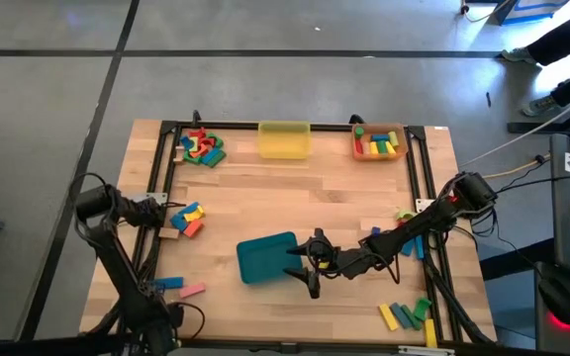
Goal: Sort blocks by size
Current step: Put the blue cylindrical block into the orange bin
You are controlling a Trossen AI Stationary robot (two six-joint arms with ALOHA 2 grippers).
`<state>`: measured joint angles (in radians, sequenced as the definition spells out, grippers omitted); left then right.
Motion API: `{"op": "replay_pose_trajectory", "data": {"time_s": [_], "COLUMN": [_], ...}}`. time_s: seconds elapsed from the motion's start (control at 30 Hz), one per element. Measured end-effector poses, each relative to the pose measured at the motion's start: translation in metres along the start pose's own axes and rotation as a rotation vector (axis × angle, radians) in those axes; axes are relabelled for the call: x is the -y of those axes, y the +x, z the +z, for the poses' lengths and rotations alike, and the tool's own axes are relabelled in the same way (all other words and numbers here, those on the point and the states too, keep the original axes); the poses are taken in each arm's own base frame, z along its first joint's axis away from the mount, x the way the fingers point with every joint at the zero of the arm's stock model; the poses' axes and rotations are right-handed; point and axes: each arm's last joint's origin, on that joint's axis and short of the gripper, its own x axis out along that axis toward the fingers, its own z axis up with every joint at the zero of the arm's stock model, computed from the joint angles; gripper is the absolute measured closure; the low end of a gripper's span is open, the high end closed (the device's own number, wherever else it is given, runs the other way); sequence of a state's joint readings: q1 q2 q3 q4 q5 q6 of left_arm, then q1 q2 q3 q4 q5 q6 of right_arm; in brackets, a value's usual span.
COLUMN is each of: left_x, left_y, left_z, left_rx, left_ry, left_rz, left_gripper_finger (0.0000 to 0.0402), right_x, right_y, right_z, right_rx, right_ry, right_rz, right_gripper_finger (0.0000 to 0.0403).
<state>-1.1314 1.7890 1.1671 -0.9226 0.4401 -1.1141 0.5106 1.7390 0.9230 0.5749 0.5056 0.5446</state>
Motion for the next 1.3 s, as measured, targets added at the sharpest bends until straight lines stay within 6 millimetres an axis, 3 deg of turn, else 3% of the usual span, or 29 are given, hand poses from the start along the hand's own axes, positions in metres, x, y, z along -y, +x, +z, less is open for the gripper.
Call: {"op": "replay_pose_trajectory", "data": {"time_s": [0.17,0.53,0.77,0.9,1.0,1.2,1.3], "left_x": [0.002,0.002,0.0,-0.001,-0.005,-0.026,-0.039], "left_y": [0.012,0.011,0.006,-0.014,-0.039,-0.091,-0.112], "left_z": [0.003,0.004,0.008,0.003,-0.003,-0.017,-0.019], "left_rx": [-0.06,-0.054,-0.044,-0.013,0.108,0.576,0.827], "left_ry": [0.02,0.038,0.033,0.034,0.049,0.097,0.127], "left_rz": [0.01,-0.006,-0.019,-0.074,-0.102,-0.018,0.103], "left_gripper_finger": [0.0194,0.0283,0.0284,0.0284,0.0284,0.0284,0.0283], "right_x": [0.0,0.0,0.0,0.0,0.001,0.006,0.011], "right_y": [0.0,0.0,0.0,0.0,0.0,0.002,0.005], "right_z": [0.0,0.0,0.0,0.0,-0.001,0.0,0.003], "right_rx": [0.0,0.0,0.0,0.0,-0.01,-0.018,-0.005], "right_ry": [0.0,-0.002,-0.002,-0.002,-0.007,-0.013,-0.009], "right_rz": [0.0,0.0,0.0,-0.001,-0.007,-0.028,-0.053], "right_gripper_finger": [0.0132,0.0132,0.0132,0.0132,0.0132,0.0132,0.0132]}}
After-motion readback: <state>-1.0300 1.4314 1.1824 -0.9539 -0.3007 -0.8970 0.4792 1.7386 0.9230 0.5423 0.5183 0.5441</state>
